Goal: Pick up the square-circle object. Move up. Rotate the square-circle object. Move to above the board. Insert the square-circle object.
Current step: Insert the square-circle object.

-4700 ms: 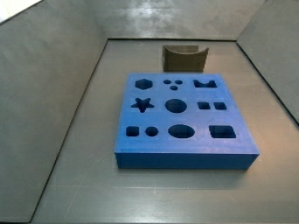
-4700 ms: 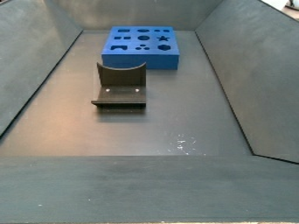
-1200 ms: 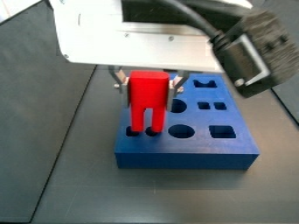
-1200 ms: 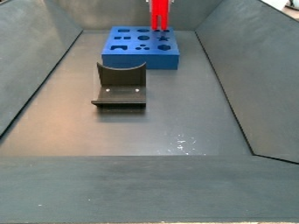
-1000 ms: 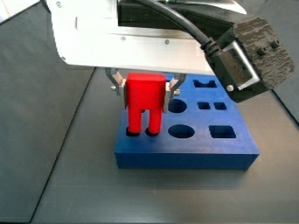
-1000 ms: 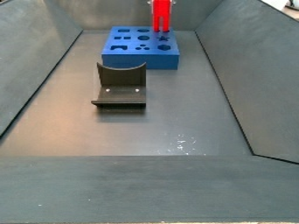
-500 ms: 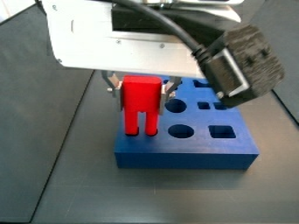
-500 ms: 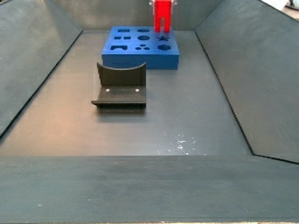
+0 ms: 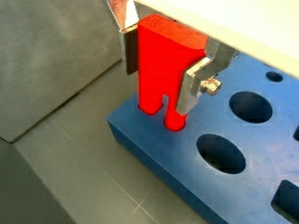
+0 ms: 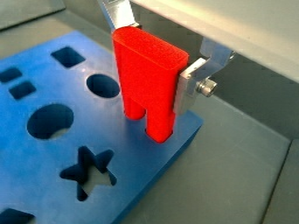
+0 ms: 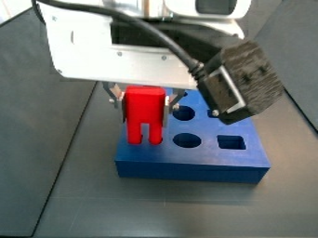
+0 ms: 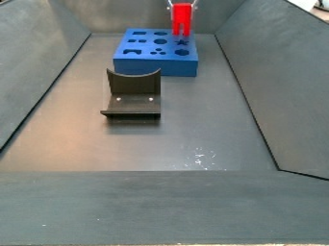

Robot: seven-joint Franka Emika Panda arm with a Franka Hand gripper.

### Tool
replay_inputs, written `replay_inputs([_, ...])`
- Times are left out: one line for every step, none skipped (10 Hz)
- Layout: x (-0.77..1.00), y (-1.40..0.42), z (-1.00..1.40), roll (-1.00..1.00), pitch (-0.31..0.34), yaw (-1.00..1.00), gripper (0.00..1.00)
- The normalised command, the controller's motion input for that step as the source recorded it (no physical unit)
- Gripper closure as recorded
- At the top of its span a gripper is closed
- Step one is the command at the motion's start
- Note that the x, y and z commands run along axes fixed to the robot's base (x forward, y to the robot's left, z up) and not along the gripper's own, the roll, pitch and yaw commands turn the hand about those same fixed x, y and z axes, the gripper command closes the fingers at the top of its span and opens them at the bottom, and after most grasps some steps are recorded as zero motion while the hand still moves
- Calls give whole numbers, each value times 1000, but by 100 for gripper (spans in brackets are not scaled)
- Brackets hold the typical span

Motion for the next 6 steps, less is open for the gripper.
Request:
replay_inputs([0,77,-409,267,-40,177,100])
replay_inputs([-31,-71,-497,379,-100,200,100])
replay_inputs([20,-17,-686,229,-89,123,100])
replay_inputs([51,0,-860,160,-111,66,100])
replay_inputs([49,-51,-920,140,-103,46,100])
replay_inputs([117,-40,-1000,91,-79,37,100])
